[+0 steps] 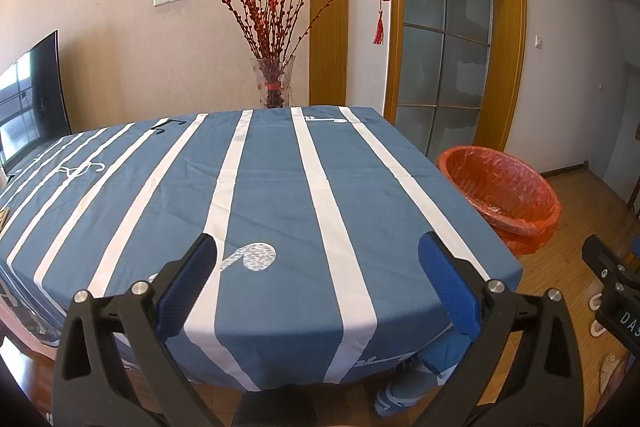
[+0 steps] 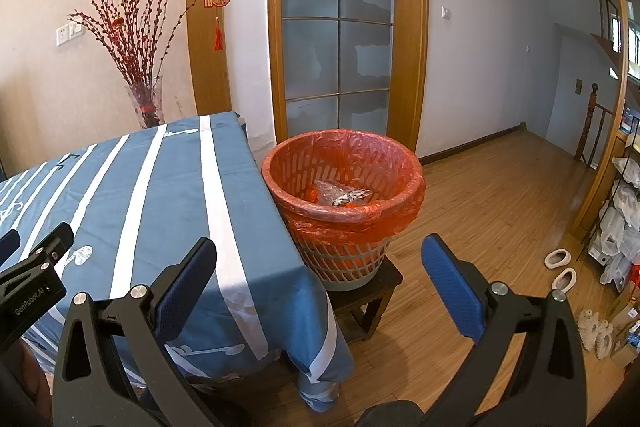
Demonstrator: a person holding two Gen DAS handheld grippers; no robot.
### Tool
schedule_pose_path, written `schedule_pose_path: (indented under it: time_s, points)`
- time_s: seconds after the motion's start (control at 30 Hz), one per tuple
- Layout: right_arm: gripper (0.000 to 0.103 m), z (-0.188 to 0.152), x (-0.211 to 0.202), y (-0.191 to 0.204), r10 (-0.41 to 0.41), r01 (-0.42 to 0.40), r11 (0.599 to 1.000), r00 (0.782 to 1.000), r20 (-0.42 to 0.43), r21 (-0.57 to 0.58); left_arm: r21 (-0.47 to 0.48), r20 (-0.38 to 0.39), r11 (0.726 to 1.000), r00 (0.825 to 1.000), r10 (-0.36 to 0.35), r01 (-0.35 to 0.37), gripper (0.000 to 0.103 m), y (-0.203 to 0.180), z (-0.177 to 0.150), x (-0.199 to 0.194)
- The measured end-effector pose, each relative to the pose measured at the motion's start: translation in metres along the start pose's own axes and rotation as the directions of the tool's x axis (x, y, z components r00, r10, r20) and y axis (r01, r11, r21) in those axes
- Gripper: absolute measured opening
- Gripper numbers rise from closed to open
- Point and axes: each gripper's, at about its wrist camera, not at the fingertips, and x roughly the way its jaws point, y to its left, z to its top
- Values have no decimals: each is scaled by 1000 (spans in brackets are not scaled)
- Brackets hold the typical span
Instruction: Collect trash
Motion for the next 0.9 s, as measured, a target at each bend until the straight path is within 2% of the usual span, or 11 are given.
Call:
schedule_pose_path:
  time_s: [0.9]
  points:
    - [101,-1,1,4,9,-9,1000,1000,-6,1,-1,1,1000,1000,-1,1,99,-1,0,0]
